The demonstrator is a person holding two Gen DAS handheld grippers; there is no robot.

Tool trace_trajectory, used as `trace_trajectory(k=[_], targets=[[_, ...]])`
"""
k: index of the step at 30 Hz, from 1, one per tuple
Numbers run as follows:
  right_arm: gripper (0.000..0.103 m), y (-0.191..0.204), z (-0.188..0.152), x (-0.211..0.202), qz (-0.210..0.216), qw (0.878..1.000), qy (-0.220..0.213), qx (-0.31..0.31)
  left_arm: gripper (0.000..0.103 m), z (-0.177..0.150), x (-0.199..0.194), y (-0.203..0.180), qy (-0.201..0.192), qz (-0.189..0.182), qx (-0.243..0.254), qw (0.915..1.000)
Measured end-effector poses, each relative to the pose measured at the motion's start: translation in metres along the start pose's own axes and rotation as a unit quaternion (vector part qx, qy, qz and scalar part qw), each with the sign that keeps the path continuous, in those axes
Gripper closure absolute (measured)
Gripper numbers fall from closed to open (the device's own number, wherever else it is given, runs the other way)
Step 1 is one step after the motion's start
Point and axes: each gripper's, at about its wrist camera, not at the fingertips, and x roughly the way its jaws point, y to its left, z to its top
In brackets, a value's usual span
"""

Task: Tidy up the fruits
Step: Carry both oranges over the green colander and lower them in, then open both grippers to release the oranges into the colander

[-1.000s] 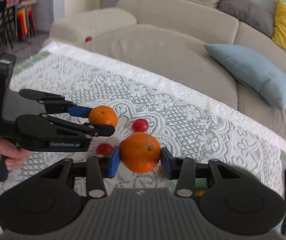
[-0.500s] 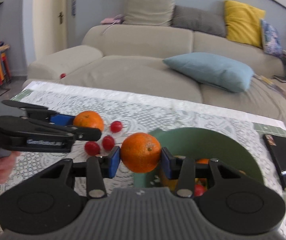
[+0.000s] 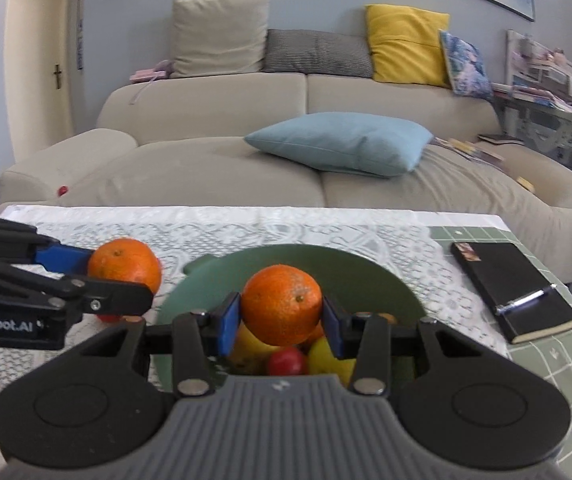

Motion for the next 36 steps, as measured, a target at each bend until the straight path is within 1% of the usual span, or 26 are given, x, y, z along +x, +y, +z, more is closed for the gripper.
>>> trace_trajectory(k=[5,9,17,21,26,31,36], targets=[[0.062,-0.009,-0.005,0.005,-0.018,1.0,0.009,-0.009,0.05,0.009,0.019,-0.014,0.021,-0.01,0.026,0.9994],[0.062,-0.02,-0.008,0.007,-0.015,1.0,0.016,0.003,0.05,0.01,0.036,-0.021,0.041,-0.01,0.041,0.9982],[0.062,-0.027,-0.013,0.014,-0.022,0.999,0.03,0.004,0.05,0.007,0.062,-0.02,0.073,-0.01,0.032,0.9967],[0.062,-0.028,-0.014,0.017,-0.021,0.999,0.035,0.0,0.05,0.005,0.068,-0.017,0.085,-0.013,0.031,0.9958],[0.062,-0.028,-0.014,0.019,-0.02,0.999,0.034,-0.005,0.05,0.005,0.067,-0.018,0.084,-0.013,0.043,0.9955],[0.062,-0.031,-0.016,0.018,-0.018,0.999,0.032,0.004,0.05,0.001,0.063,-0.026,0.086,-0.016,0.074,0.9935],[0.062,-0.033,-0.016,0.015,-0.012,0.999,0.032,0.016,0.05,-0.007,0.062,-0.035,0.107,-0.036,0.101,0.9885]])
